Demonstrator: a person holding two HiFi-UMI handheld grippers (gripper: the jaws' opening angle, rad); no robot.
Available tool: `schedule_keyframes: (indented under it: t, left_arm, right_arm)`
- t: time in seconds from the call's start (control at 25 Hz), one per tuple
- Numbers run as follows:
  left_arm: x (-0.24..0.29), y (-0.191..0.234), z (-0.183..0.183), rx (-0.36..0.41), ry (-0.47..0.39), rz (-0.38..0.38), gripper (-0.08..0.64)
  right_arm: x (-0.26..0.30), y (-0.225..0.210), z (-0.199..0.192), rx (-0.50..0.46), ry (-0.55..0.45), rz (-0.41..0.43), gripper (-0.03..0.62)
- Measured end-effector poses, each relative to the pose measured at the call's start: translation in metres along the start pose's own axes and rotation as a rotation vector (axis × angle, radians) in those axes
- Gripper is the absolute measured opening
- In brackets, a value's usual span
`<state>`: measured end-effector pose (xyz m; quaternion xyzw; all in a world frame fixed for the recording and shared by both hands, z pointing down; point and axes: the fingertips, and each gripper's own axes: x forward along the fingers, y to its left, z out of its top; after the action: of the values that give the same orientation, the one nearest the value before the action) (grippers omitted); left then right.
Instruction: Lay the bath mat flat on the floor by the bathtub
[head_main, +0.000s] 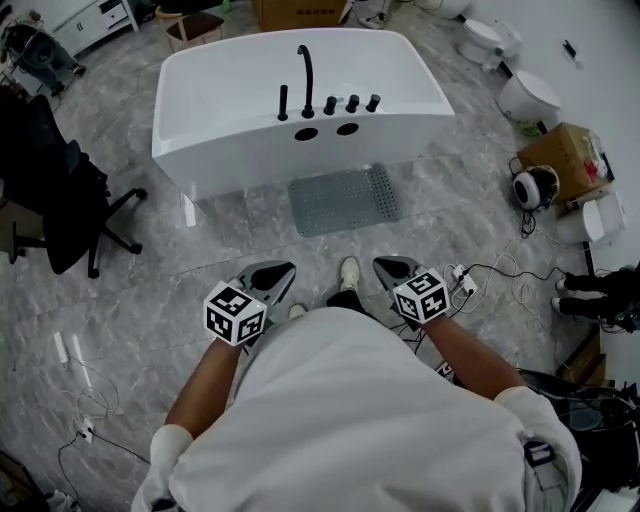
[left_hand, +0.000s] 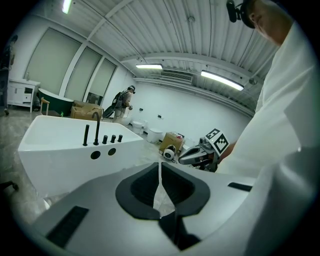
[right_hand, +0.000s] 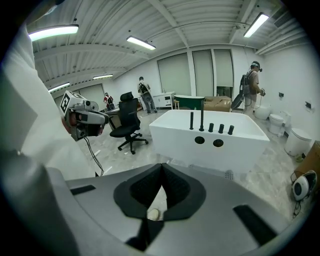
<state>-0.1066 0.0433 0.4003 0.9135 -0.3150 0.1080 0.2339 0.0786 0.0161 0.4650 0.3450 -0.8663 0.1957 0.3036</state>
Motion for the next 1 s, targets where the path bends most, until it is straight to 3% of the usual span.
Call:
schedule_keyframes:
  t: [1.0]
  left_arm:
    - [-0.003, 0.004, -0.008, -0.013, 0.032, -0.012, 0.029]
  right_arm:
    - [0.016, 0.015, -0.004, 0.001, 0.017, 0.018, 0.008]
